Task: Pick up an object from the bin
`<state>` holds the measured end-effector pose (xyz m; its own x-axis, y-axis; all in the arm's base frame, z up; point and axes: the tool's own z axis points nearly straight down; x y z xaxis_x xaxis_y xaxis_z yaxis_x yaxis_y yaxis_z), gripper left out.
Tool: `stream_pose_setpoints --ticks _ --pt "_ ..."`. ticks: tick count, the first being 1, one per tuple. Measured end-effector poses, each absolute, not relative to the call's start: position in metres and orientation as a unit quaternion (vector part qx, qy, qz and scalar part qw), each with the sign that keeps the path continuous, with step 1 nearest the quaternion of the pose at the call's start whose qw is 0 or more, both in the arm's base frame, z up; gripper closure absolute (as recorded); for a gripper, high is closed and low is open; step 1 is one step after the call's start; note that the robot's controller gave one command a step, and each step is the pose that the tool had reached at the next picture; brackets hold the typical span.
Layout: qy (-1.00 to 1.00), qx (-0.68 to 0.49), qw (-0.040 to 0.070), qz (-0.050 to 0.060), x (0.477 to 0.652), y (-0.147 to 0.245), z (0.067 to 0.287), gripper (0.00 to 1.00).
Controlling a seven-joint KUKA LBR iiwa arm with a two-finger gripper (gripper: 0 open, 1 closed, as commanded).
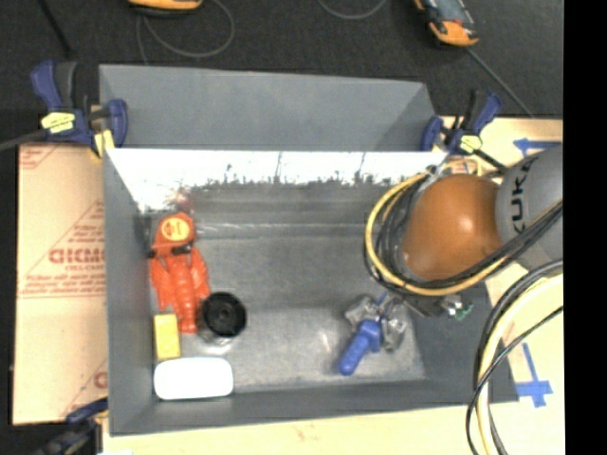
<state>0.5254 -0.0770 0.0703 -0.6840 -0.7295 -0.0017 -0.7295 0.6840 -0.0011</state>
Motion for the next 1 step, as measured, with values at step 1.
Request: stream_pose_setpoints --ticks 1 --pt "0.918 -0.398 0.001 0.000 0.5254 -0.0770 0.0703 1.00"
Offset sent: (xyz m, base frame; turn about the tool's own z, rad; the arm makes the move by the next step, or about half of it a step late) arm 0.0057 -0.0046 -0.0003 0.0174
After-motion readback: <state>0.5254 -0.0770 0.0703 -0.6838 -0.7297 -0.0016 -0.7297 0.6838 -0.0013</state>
